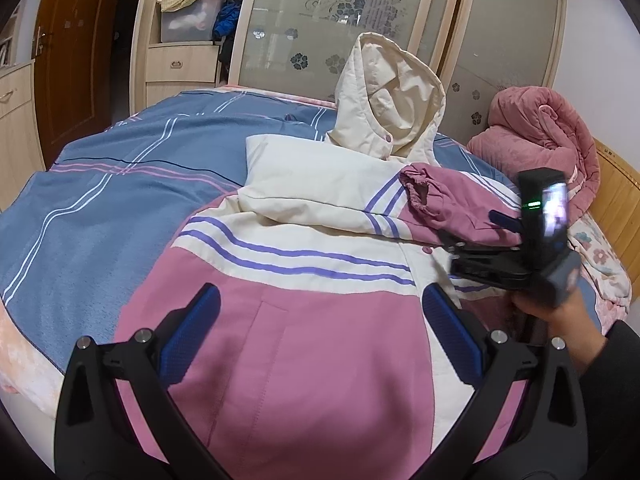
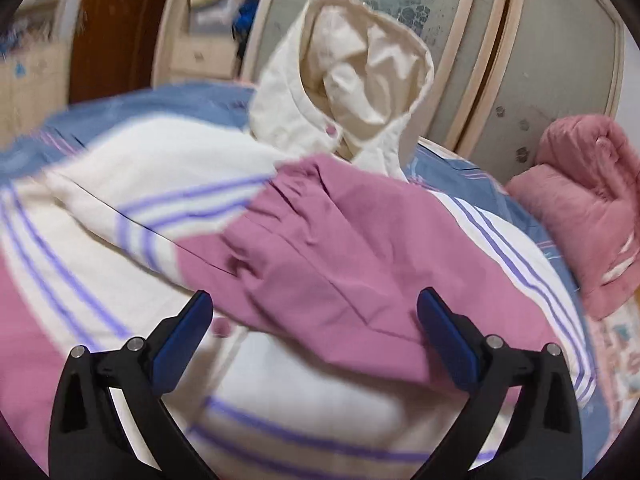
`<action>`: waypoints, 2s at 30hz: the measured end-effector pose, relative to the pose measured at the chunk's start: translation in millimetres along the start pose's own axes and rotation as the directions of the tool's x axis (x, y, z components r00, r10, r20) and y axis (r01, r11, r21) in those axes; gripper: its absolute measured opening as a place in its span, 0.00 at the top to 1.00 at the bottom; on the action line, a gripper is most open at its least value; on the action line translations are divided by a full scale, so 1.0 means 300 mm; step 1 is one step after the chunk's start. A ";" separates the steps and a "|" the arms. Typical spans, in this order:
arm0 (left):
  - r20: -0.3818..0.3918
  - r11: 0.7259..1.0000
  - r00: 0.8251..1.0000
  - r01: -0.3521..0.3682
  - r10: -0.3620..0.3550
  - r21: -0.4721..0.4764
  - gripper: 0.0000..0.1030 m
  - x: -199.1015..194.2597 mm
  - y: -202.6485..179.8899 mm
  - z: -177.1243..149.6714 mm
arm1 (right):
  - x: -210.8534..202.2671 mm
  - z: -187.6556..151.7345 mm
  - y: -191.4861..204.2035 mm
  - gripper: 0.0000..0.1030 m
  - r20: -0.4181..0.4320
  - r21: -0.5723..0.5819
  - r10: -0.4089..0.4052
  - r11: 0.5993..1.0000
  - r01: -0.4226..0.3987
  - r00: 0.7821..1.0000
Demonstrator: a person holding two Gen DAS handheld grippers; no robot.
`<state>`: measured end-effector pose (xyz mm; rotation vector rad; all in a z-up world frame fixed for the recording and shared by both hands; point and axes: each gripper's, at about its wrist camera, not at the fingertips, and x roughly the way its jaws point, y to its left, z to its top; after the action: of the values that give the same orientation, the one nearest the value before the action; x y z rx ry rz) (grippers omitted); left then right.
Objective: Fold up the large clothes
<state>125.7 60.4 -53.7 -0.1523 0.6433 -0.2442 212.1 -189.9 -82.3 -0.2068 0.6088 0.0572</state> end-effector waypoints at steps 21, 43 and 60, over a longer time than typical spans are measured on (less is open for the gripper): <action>0.011 0.991 0.999 0.029 -0.031 0.127 0.02 -0.116 -0.069 -0.086 | -0.581 -0.380 -0.167 0.01 -0.012 0.360 -0.110 0.927 0.107 0.994; 0.027 0.989 0.999 -0.036 0.032 0.146 0.02 -0.172 -0.040 -0.128 | -0.625 -0.369 -0.163 0.01 0.026 0.365 -0.089 0.928 0.073 0.996; 0.013 0.989 0.999 -0.039 0.037 0.146 0.02 -0.153 -0.038 -0.136 | -0.622 -0.373 -0.159 0.01 0.017 0.368 -0.085 0.927 0.072 0.996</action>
<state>63.3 59.3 -57.1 -0.0004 0.6149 -0.2526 1.6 -258.6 -56.6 0.1339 0.5670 -0.1312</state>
